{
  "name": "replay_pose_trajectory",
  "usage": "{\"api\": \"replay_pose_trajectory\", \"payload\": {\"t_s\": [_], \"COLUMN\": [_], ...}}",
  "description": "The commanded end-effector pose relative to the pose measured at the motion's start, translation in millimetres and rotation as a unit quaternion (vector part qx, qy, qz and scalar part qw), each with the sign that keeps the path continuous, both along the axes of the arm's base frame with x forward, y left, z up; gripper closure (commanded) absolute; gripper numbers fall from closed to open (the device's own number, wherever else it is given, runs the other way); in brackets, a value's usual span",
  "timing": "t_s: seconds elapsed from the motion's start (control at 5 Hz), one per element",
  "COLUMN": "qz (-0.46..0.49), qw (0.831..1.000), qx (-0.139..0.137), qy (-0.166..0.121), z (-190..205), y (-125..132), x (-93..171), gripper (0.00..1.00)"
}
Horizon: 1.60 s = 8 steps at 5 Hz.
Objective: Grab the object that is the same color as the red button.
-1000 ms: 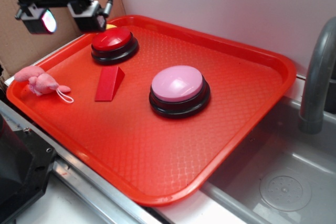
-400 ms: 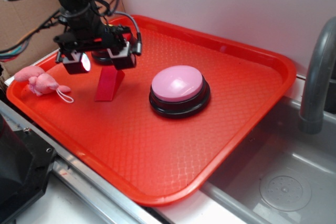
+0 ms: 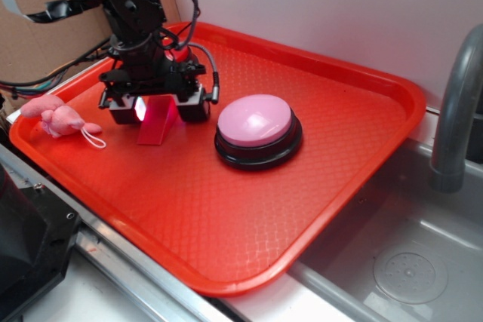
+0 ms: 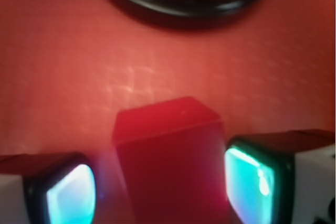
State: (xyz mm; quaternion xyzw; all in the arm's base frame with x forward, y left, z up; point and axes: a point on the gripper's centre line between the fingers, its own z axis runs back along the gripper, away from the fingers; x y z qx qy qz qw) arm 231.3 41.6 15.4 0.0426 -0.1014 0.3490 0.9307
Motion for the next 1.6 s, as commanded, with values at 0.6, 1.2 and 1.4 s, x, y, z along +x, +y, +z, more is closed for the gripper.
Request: {"api": "replay_pose_trajectory", "payload": {"t_s": [0.6,1.2,1.4], "qz": [-0.049,-0.217,-0.224], "qw": [0.998,0.974,0.972], "qx": [-0.002,-0.047,-0.055], "qy": [-0.046,0.034,0.053], "z": [85,163,159], "y": [-7,-52,-56], "x": [-20,-60,-61], "gripper": [1.0,1.0,1.0]}}
